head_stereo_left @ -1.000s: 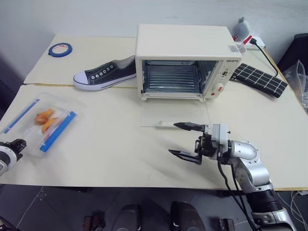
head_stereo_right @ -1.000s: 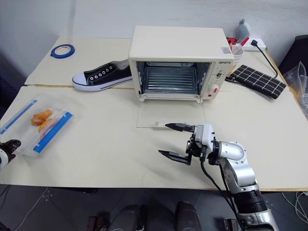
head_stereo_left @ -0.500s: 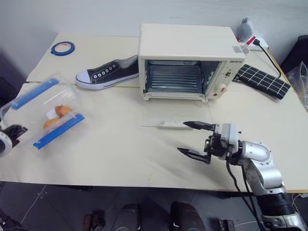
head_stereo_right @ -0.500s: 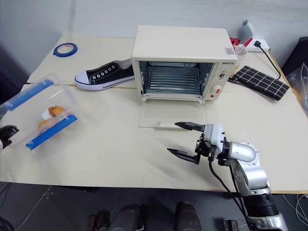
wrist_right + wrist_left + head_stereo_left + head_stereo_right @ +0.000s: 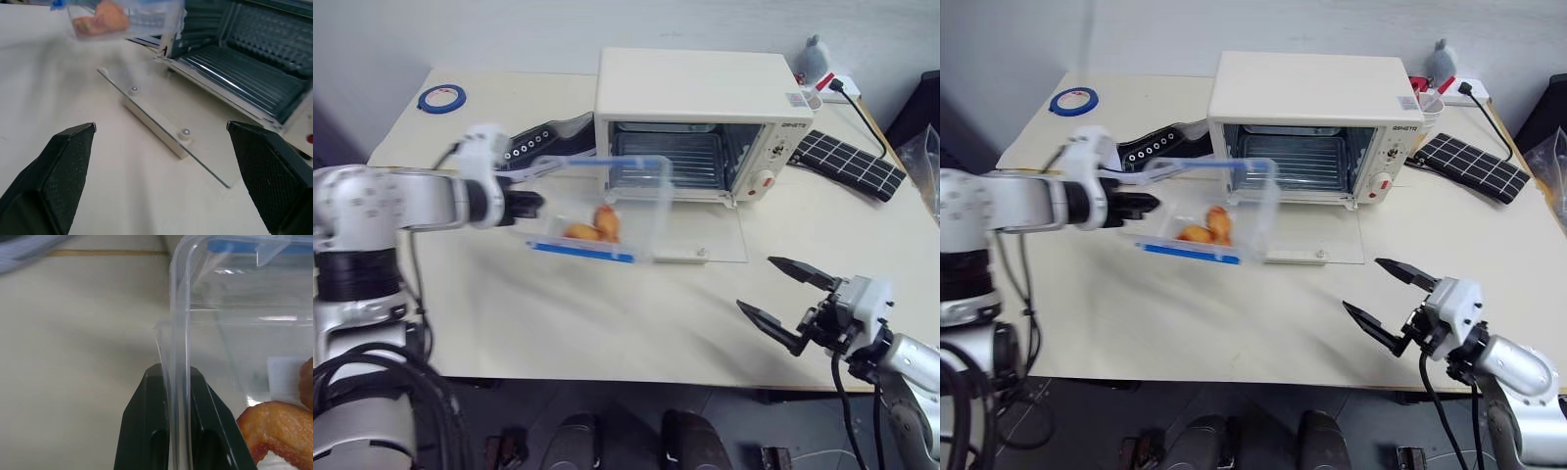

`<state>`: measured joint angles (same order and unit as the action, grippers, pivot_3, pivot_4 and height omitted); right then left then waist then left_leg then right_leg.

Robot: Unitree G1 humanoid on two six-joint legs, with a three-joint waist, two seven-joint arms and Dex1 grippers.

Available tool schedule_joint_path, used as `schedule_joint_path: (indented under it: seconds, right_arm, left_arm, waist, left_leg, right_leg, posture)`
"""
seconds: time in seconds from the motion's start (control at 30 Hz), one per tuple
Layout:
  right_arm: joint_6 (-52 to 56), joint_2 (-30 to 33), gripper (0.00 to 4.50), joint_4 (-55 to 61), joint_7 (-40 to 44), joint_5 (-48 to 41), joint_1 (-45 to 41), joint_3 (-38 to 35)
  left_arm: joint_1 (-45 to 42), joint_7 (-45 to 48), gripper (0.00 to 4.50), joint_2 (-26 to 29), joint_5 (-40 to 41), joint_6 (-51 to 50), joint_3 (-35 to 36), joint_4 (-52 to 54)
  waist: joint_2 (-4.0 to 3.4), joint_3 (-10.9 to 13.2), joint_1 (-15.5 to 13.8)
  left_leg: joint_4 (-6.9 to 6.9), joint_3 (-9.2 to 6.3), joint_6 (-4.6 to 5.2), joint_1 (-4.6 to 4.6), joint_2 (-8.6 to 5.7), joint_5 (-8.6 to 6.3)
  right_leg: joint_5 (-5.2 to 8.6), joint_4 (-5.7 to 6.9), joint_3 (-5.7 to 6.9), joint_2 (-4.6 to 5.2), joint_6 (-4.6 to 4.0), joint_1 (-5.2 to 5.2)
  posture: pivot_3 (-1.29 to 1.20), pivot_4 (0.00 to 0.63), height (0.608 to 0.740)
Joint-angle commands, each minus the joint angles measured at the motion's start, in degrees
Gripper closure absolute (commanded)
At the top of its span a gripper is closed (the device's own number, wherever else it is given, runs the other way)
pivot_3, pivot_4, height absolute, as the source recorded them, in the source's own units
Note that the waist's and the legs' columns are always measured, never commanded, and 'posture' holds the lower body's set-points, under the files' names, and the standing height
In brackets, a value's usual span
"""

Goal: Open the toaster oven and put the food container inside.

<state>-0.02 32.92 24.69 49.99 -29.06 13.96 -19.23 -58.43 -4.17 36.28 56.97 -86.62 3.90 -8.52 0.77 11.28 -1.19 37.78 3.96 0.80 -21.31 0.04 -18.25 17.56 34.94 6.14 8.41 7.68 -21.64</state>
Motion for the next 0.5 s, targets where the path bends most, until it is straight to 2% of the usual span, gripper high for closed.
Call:
schedule_joint_path:
  seconds: [0.03, 0.13, 0.5]
  right_arm:
    - [-1.22, -1.83, 0.00, 5.23, -3.54, 0.51, 3.34, -2.13]
    - [-1.81, -3.75, 0.00, 7.67, -5.98, 1.33, 5.71, -1.86]
    - [-2.17, -6.68, 0.00, 10.90, -10.64, 4.01, 6.80, 1.63]
  left_arm:
    - [-3.55, 2.19, 4.47, -3.79, -5.18, 1.52, -0.89, -2.42]
    - [-5.22, 2.10, 4.47, -8.62, -9.83, 3.96, -1.52, -4.88]
    - [-9.85, 4.71, 4.47, -18.81, -22.94, 12.51, -1.77, -15.87]
  waist:
    - [0.00, 0.01, 0.18]
    - [0.01, 0.01, 0.14]
    - [0.02, 0.02, -0.59]
  left_leg:
    - [0.00, 0.01, 0.00, 0.00, 0.00, 0.00]
    - [0.10, 0.03, 0.00, 0.00, 0.02, 0.01]
    - [0.21, -0.03, 0.02, -0.03, -0.03, 0.01]
  right_leg:
    - [0.00, 0.02, -0.01, -0.01, 0.00, 0.00]
    - [0.00, 0.06, -0.04, -0.02, 0.00, -0.01]
    - [0.00, 0.08, 0.01, 0.04, 0.00, 0.04]
  posture:
    - [0.00, 0.150, 0.740]
    - [0.00, 0.150, 0.740]
    - [0.00, 0.150, 0.740]
